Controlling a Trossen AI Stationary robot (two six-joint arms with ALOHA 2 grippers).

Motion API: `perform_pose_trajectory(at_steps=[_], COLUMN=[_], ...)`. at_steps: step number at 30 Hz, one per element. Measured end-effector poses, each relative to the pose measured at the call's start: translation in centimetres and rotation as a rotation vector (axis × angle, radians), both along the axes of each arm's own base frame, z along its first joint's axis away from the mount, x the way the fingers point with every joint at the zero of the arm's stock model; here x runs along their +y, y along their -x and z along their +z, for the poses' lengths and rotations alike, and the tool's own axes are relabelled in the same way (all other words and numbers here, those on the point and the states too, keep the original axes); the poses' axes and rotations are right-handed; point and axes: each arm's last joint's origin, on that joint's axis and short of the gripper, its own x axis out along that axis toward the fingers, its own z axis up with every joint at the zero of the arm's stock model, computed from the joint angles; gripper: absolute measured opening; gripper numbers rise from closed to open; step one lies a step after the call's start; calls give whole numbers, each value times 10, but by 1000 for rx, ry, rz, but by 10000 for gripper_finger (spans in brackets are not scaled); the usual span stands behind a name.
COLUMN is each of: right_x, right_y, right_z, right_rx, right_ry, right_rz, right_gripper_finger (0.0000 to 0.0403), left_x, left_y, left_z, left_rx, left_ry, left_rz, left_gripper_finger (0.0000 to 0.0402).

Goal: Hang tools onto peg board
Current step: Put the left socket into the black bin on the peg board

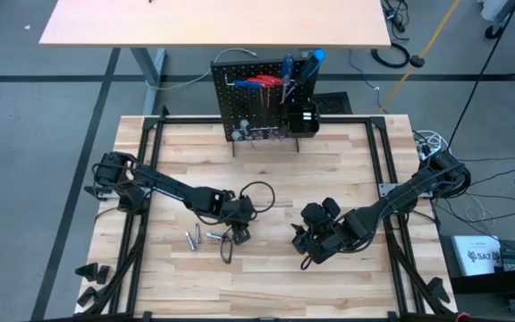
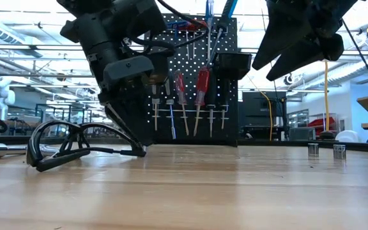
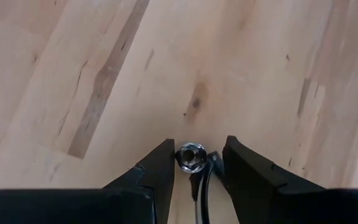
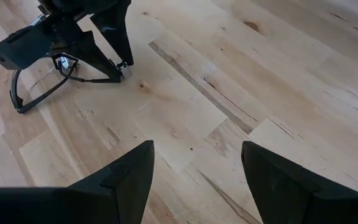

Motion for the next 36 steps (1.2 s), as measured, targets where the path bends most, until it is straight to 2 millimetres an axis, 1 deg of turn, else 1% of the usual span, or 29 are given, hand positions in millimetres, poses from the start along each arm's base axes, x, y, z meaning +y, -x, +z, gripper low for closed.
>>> perform_pose_trajectory(at_steps=[10, 24, 36], right_x=[0, 0, 0], right_y=[0, 0, 0], right_z=[0, 0, 0], right_rx=[0, -3, -4], right_ry=[0, 0, -1], right_rz=[0, 0, -1], right_gripper_finger=[233, 233, 233], left_x=[4, 5, 4], left_y=[0, 0, 0], left_z=[0, 0, -5], left_rx=[4, 0, 10], left_ry=[-5, -28, -35], left_rz=[5, -5, -9], left_gripper_finger=[137, 137, 137])
